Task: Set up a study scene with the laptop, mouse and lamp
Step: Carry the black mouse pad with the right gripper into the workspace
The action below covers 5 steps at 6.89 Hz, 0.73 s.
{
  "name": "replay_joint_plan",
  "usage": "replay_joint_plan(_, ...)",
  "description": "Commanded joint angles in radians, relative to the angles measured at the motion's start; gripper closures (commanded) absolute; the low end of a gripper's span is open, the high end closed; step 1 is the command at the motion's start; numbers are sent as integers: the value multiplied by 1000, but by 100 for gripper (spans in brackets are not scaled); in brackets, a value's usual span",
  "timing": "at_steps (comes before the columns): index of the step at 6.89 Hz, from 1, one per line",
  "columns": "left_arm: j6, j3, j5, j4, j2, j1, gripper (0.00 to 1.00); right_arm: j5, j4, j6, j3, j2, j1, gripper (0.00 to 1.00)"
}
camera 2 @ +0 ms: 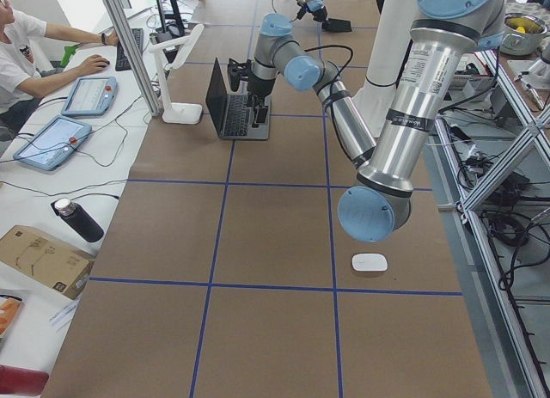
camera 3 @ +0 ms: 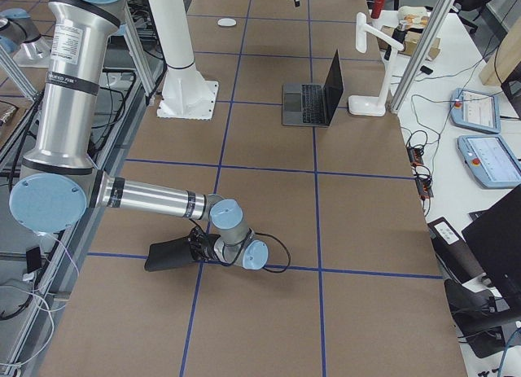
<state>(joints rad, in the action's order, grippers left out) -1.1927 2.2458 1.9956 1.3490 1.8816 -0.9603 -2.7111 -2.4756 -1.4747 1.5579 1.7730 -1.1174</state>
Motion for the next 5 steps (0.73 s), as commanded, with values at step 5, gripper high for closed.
replay_joint_plan(5, -8, -9, 3, -2, -1, 0, 1, 65, -427, 65, -23, -413, -257, 100)
